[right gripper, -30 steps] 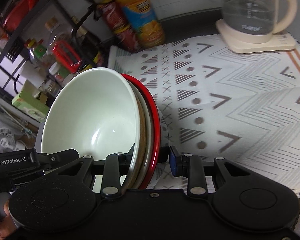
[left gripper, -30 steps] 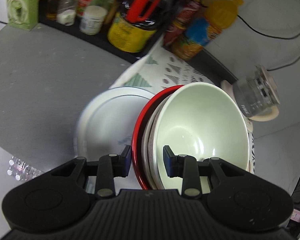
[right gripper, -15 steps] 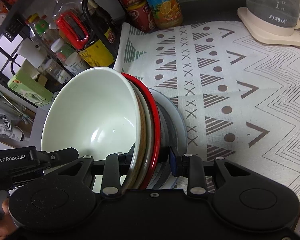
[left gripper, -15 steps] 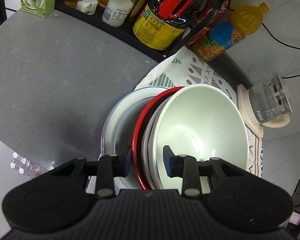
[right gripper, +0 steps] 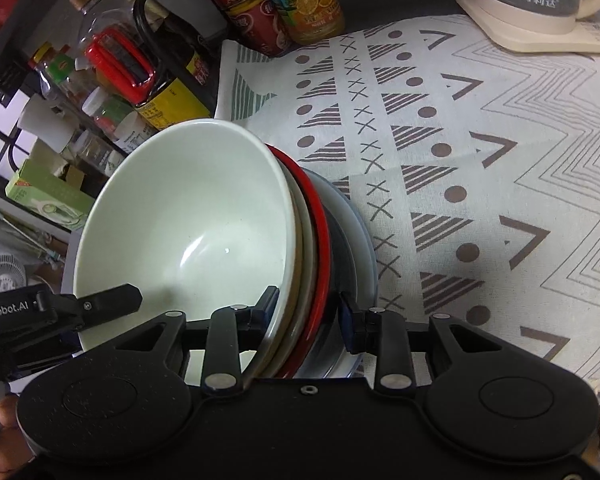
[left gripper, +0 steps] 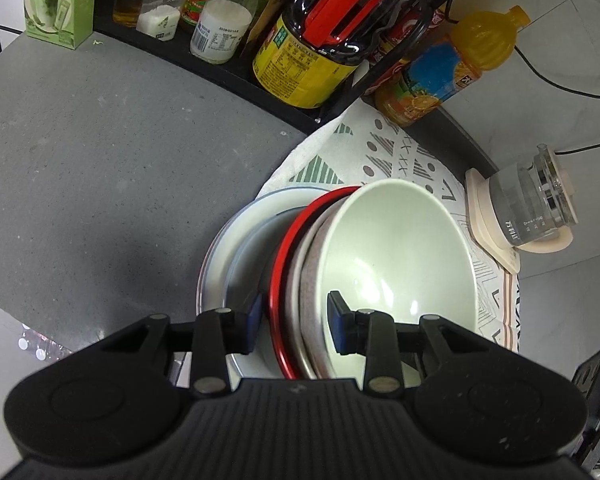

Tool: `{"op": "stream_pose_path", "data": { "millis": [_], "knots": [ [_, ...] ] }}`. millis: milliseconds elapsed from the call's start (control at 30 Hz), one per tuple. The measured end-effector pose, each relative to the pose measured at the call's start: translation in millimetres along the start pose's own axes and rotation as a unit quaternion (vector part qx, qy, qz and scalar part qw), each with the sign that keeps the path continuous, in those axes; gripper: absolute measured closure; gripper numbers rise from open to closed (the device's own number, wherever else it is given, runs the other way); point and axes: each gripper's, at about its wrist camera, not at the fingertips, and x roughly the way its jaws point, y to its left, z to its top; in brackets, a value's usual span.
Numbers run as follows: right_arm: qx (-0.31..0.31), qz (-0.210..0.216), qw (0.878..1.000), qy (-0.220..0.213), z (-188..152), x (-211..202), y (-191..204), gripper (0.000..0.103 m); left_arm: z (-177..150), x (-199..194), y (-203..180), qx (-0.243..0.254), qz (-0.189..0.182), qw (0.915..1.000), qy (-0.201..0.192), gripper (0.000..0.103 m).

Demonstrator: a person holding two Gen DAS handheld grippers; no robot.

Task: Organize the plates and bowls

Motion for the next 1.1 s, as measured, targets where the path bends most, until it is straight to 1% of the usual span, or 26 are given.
{"op": "stream_pose_path", "data": {
  "millis": [33, 100, 133, 200, 233, 267, 300, 333, 367, 433, 500, 533, 600, 700, 833, 900, 1100],
  "knots": [
    [0.004, -0.001, 1.0, -0.003, 0, -1, 0, 0.067, 0, -3, -3, 0.006, 0.001, 1.0, -0.003, 0.067],
    [0.0, -0.008, 1.0, -0.022, -1, -9, 3, 0.058, -1, -8, -8, 0.022, 0.004, 0.9997, -0.011, 0.063],
    [-0.004, -0.008, 1.0, -0.028, -1, -13, 4, 0.056, -1, -10, -11, 0.029, 0.007, 0.9995, -0.014, 0.061],
    [-0.006, -0.008, 0.999, -0.039, -2, -22, 6, 0.048, -2, -15, -14, 0.038, 0.008, 0.9991, -0.019, 0.052],
    [-0.006, -0.011, 0.999, -0.045, -2, -25, 6, 0.047, -3, -17, -15, 0.041, 0.008, 0.9989, -0.021, 0.05],
    [-0.006, -0.015, 0.999, -0.051, -2, -29, 6, 0.044, -3, -20, -15, 0.045, 0.007, 0.9987, -0.025, 0.045],
    [-0.005, -0.018, 0.998, -0.058, -3, -33, 6, 0.039, -4, -22, -16, 0.051, 0.006, 0.9982, -0.029, 0.039],
    [-0.003, -0.02, 0.998, -0.065, -5, -37, 6, 0.036, -5, -26, -17, 0.059, 0.006, 0.9976, -0.034, 0.036],
    [-0.001, -0.023, 0.997, -0.073, -7, -42, 6, 0.029, -6, -29, -18, 0.067, 0.006, 0.9969, -0.041, 0.03],
    [0.004, -0.031, 0.995, -0.091, -11, -50, 6, 0.02, -8, -36, -18, 0.076, 0.006, 0.9957, -0.053, 0.027],
    [0.006, -0.041, 0.993, -0.107, -15, -59, 7, 0.015, -9, -41, -17, 0.074, 0.001, 0.9956, -0.057, 0.019],
    [0.008, -0.045, 0.993, -0.112, -18, -64, 7, 0.013, -9, -45, -17, 0.074, -0.002, 0.9954, -0.061, 0.019],
    [0.014, -0.054, 0.991, -0.124, -24, -73, 7, 0.006, -10, -50, -21, 0.089, -0.004, 0.9938, -0.067, 0.018],
    [0.017, -0.07, 0.986, -0.147, -34, -89, 7, 0.003, -11, -61, -26, 0.107, -0.006, 0.9914, -0.074, 0.018],
    [0.016, -0.082, 0.982, -0.171, -45, -107, 4, 0.0, -17, -78, -33, 0.133, -0.009, 0.9863, -0.097, 0.016],
    [0.02, -0.088, 0.979, -0.184, -50, -115, 1, 0.0, -21, -84, -37, 0.146, -0.009, 0.9839, -0.103, 0.013],
    [0.021, -0.096, 0.971, -0.219, -69, -144, -6, 0.0, -42, -102, -45, 0.174, -0.004, 0.9785, -0.111, 0.012]
  ]
}}
